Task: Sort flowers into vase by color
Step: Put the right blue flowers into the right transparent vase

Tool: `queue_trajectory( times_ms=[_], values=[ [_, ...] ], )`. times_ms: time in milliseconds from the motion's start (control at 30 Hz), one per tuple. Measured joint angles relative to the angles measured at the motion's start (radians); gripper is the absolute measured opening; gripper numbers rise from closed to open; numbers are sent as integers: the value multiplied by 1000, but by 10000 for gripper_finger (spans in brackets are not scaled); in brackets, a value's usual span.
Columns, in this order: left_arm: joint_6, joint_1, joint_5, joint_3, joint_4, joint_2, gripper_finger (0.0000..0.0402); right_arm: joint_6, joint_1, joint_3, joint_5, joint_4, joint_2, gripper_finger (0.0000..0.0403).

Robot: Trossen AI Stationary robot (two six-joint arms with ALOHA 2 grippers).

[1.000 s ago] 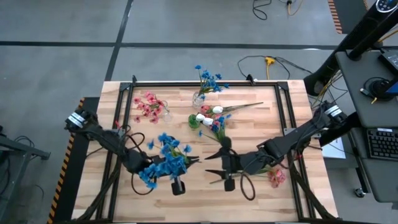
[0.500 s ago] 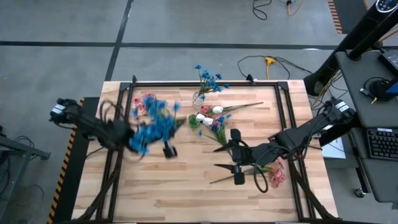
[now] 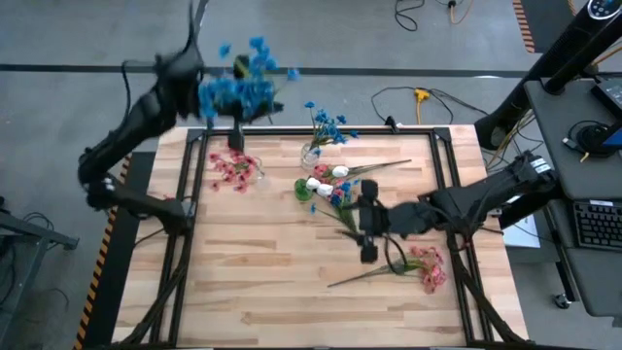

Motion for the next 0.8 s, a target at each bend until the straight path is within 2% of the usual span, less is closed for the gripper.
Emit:
queue_trajectory(
  times_ms=[67,133,267,433,567,667,800],
  values=[
    [-19,129,171,47,2,50,0,-10,-47,0,-1,-36,-12,219],
    [-43,235,294,75,26,96,0,-15,-99,0,-2,-55,-20,219],
    [-66,347,458,78,45,190,0,-24,-199,-13,-34,-70,-26,219],
    [-82,362,471,73,48,246,0,-17,-317,-49,-163,-59,-29,219],
    [-71,315,412,22,47,250,0,6,-380,-74,-193,-59,-35,219],
    [-44,283,329,-44,58,222,0,21,-400,-85,-193,-61,-43,219],
    [-74,262,294,-195,187,125,0,36,-405,-87,-194,-80,-67,219]
  ],
)
